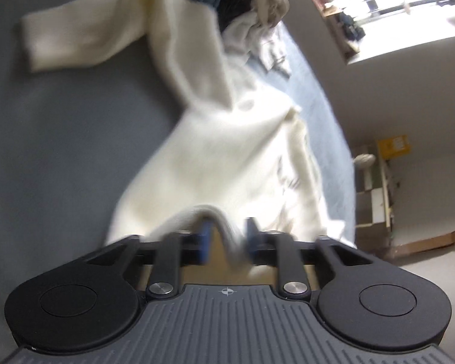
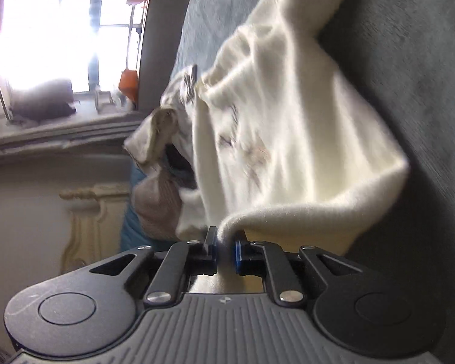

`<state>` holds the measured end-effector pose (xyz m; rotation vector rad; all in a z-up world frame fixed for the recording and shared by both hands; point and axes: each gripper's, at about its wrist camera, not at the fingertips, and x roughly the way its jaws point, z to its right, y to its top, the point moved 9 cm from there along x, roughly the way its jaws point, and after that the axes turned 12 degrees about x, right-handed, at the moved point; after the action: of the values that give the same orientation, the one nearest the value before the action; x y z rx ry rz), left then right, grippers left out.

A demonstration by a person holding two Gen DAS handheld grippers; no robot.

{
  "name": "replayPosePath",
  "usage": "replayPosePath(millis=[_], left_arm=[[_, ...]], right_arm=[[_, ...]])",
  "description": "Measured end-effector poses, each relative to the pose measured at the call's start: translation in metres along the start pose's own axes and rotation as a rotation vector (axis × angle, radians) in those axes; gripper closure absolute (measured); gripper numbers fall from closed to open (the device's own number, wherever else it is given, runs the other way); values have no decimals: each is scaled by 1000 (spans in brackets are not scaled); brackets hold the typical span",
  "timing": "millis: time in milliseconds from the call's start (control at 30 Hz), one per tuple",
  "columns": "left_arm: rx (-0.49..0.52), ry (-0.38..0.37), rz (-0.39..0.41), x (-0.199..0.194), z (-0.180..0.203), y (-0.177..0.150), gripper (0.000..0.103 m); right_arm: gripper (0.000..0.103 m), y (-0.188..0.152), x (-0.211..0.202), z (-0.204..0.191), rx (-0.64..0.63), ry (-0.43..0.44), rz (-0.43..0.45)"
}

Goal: Fold clothes

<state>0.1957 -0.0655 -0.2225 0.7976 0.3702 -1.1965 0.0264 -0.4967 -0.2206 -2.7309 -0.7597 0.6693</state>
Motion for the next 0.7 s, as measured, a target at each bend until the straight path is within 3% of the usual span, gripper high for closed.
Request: replayPosePath(millis=[67,200,300,400,500,600,700], left_arm=[[-28,29,54,13,-5,18,57],[-69,-8,131,14,-9,22,55],[31,56,162,6,-4,18,54],[200,145,164,7,0,10,54],[381,235,136,-4,15,-10,54],[516,305,103,3,23,-26,54],[590,347,89,7,28,-39,54]], right_arm=[[57,33,5,-5,69,52,50],[55,63,-4,0,93,64,125],[55,61,-12,3,-76,-70,170],[54,48,-8,1,-385,-308,190],[56,18,11,-11,-804,-510,212],[61,-20,42,-22,-1190,-620,226],[71,-52,74,-20,-1516,-703,201]])
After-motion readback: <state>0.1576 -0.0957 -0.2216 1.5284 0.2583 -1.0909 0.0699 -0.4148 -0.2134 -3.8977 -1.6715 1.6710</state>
